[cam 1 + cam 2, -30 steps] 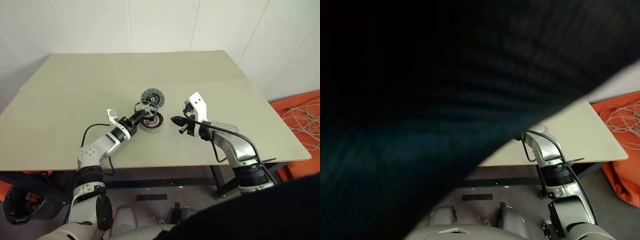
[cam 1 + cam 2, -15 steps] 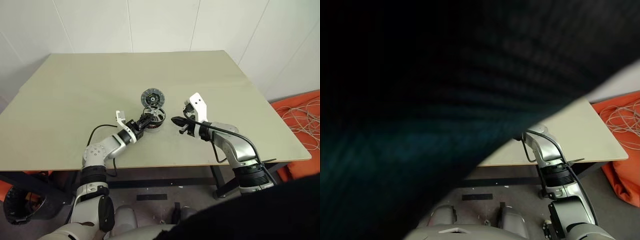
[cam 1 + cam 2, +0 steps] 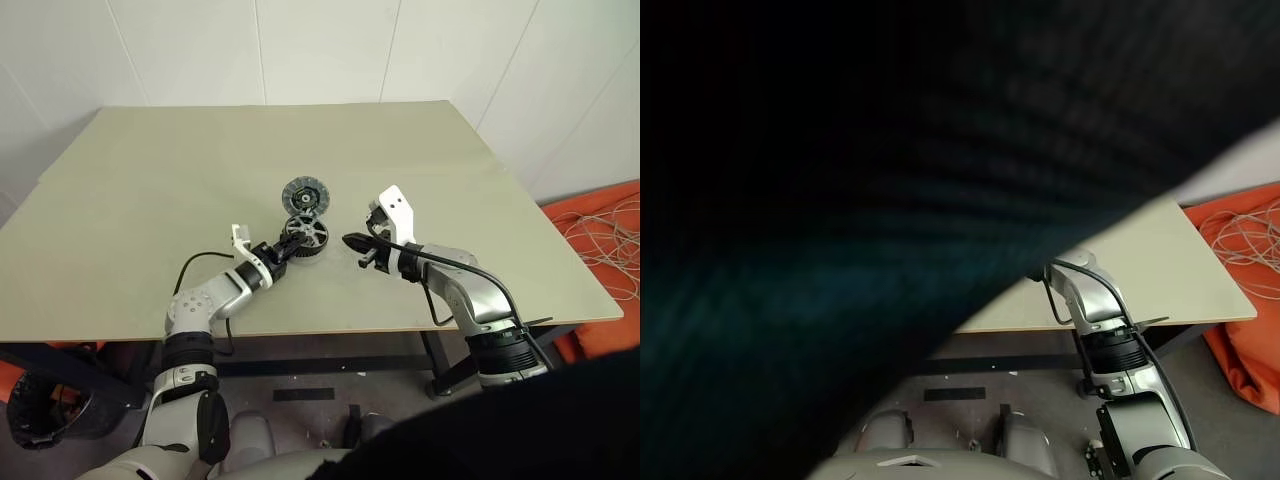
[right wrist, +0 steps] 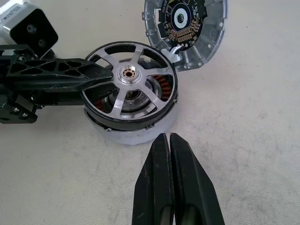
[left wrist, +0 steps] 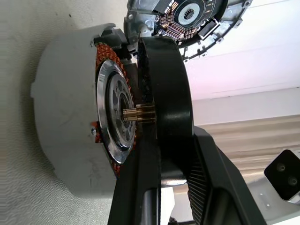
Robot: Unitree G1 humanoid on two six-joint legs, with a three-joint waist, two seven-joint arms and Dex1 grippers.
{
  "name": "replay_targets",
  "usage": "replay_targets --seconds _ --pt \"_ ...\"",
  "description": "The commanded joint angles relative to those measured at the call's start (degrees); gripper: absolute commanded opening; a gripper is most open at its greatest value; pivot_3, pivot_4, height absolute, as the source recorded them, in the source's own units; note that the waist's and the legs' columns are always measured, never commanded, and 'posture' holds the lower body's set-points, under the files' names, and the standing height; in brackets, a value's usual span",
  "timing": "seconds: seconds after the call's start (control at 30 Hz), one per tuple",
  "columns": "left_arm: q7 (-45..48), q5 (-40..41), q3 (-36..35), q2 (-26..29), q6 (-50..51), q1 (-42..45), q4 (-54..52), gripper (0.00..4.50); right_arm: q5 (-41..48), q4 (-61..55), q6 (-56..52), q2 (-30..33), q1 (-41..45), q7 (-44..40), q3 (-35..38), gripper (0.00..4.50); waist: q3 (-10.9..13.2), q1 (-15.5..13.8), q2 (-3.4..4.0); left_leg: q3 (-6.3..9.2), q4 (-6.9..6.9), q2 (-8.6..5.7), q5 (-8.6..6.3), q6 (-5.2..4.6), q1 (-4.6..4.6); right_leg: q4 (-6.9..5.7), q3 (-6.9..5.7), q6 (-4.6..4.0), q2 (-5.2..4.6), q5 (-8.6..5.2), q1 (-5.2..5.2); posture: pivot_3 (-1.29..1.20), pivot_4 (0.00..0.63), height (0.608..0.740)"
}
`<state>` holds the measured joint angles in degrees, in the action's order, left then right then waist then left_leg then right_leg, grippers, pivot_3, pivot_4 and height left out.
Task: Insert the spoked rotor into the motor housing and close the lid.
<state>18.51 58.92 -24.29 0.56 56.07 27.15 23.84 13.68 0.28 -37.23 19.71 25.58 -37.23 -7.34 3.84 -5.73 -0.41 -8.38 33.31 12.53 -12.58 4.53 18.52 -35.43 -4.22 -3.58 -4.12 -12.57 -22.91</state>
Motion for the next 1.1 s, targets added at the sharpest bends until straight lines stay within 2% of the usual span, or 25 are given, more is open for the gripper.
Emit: replay_targets --seconds 0.03,0.07,0.13,0.17,0.37,0.67,0.93,1.1 --pt "0.1 -0.9 0.4 -0.2 -1.1 1.9 0.1 0.41 0.3 -2.0 1.0 0.2 1.0 0.2 0.8 0.0 0.0 0.0 0.0 0.0 0.0 0.0 0.0 0.0 0.0 0.0 0.0 0.0 0.0 0.0 0.0 0.0 0.0 0.74" --pt "0.1 -1.0 0.3 -0.2 -1.2 2.0 0.1 0.41 0.3 -2.0 1.1 0.2 1.0 0.2 0.8 0.0 0.0 0.0 0.0 0.0 0.01 -0.01 0.0 0.0 0.0 0.0 0.0 0.01 0.0 0.01 0.0 0.0 0.0 0.74" --pt "0.5 -1.3 0.2 -0.1 -1.5 2.1 0.1 1.13 0.3 -1.9 1.1 0.2 1.1 0.3 0.8 0.0 0.0 0.0 0.0 0.0 0.01 -0.01 0.0 0.0 0.0 0.0 0.0 0.02 -0.01 0.01 0.0 0.0 0.0 0.74" --pt "0.7 -1.4 0.1 0.0 -1.7 2.1 0.0 1.31 0.3 -1.8 1.2 0.2 1.1 0.3 0.8 0.0 0.0 -0.1 0.0 0.0 0.02 -0.02 0.0 0.0 0.0 0.0 0.0 0.03 -0.02 0.02 0.01 0.0 0.0 0.74" --pt "0.2 0.1 -1.2 0.4 -0.6 2.2 -0.8 3.16 0.2 -1.6 1.4 0.1 1.2 0.3 0.8 0.0 0.0 -0.1 0.01 0.0 0.03 -0.06 0.02 -0.02 -0.08 -0.01 0.01 0.07 -0.07 0.04 0.08 0.0 0.0 0.74" --pt "-0.7 3.4 -3.6 3.4 2.9 0.8 -4.5 3.16 0.1 -0.8 1.8 -0.2 1.4 0.3 0.6 0.0 0.0 0.1 0.02 0.0 0.01 -0.06 0.02 -0.03 -0.05 -0.01 0.0 0.07 -0.06 0.04 0.05 0.0 0.0 0.74" --pt "-3.2 8.1 -6.0 6.8 7.5 -4.1 -12.7 3.16 0.0 -0.7 1.9 -0.7 1.2 0.5 0.4 0.0 0.0 0.1 0.02 0.0 0.01 -0.06 0.02 -0.04 0.06 0.0 0.0 0.06 -0.06 0.04 -0.04 0.0 0.0 0.74" --pt "-2.3 7.5 -5.0 8.6 5.8 -5.0 -15.7 3.16 -0.1 -0.1 2.2 -0.8 1.5 0.4 0.3 0.0 0.0 0.1 0.02 0.0 0.03 -0.06 0.02 -0.04 0.05 0.0 0.0 0.07 -0.06 0.04 -0.04 0.0 0.0 0.74"
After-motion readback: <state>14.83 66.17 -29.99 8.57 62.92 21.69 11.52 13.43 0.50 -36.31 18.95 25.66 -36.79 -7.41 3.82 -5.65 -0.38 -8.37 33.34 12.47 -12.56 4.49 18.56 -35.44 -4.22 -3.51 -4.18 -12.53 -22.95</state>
